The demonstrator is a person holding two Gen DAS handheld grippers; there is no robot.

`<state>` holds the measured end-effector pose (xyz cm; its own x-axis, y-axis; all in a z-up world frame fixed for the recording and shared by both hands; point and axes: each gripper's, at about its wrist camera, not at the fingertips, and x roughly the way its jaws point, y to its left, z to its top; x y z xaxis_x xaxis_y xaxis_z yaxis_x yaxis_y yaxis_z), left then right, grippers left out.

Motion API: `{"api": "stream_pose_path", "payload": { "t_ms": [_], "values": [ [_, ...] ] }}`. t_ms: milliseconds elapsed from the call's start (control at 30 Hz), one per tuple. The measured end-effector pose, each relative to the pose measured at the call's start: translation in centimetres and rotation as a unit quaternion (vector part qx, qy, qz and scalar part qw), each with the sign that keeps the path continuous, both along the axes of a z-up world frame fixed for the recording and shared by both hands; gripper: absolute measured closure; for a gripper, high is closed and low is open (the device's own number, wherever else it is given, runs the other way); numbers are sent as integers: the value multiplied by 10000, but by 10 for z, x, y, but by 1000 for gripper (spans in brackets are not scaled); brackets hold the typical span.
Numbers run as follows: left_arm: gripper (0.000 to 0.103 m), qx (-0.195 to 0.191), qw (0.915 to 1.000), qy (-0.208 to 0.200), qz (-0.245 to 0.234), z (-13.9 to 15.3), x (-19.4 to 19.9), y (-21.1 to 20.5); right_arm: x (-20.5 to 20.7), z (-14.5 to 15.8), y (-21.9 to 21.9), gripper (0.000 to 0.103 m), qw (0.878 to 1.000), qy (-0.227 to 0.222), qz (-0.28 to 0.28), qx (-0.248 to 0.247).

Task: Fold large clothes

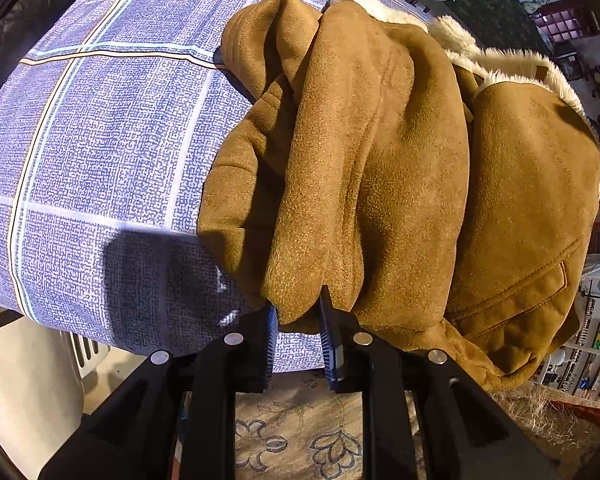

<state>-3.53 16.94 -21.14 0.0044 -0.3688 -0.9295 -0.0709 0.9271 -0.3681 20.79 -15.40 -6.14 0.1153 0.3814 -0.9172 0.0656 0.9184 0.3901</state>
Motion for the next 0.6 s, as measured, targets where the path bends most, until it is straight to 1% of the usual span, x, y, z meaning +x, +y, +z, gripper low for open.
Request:
{"api": "stream_pose_path", "payload": {
  "t_ms": [33, 67, 100, 133, 167, 200, 233, 267, 300, 333, 400, 433, 467, 500, 567, 600],
  "values": [
    [85, -9, 10000, -18, 52, 4, -5, -2, -4, -18, 27, 16, 9978, 274, 474, -374],
    [85, -24, 9999, -29, 104, 10, -9, 2, -12, -32, 48, 15, 9917, 423, 936, -769],
    [84, -38, 9998, -31, 168, 10, -10, 3, -29, -39, 59, 15, 9864, 376, 1244, -1004],
    [84, -55, 9997, -20, 240, 13, -16, 5, -39, -46, 71, 15, 9814, 263, 1522, -1137],
    [84, -81, 9995, -8, 317, 14, -19, 7, -49, -50, 78, 18, 9775, 237, 1753, -1148],
    [84, -93, 9992, -3, 378, 15, -22, 7, -58, -55, 81, 36, 9728, 292, 1968, -1186],
    [84, -97, 9991, 3, 419, 18, -23, 8, -67, -61, 81, 52, 9694, 259, 2099, -1248],
    [84, -125, 9988, -1, 467, 20, -23, 8, -72, -63, 78, 58, 9702, 208, 2113, -1172],
    [85, -209, 9982, -14, 559, 22, -22, 9, -74, -61, 73, 66, 9721, 190, 2086, -1056],
    [85, -291, 9976, -38, 628, 26, -20, 10, -75, -57, 66, 73, 9760, 171, 1984, -885],
    [87, -283, 9978, -228, 562, 42, -6, 6, -68, -38, 47, 79, 9866, 112, 1578, -407],
    [87, -248, 9976, -428, 484, 55, 7, 4, -60, -21, 39, 81, 9906, -19, 1354, -171],
    [88, -248, 9966, -680, 398, 72, 21, 2, -51, -3, 29, 82, 9933, -238, 1129, 31],
    [88, -237, 9944, -984, 290, 92, 38, -1, -39, 22, 15, 83, 9945, -516, 894, 196],
    [89, -191, 9848, -1725, 106, 143, 76, -7, -26, 73, -11, 84, 9914, -1099, 484, 529],
    [89, -168, 9776, -2097, 62, 172, 95, -8, -23, 102, -24, 84, 9864, -1456, 321, 688]
  ]
}}
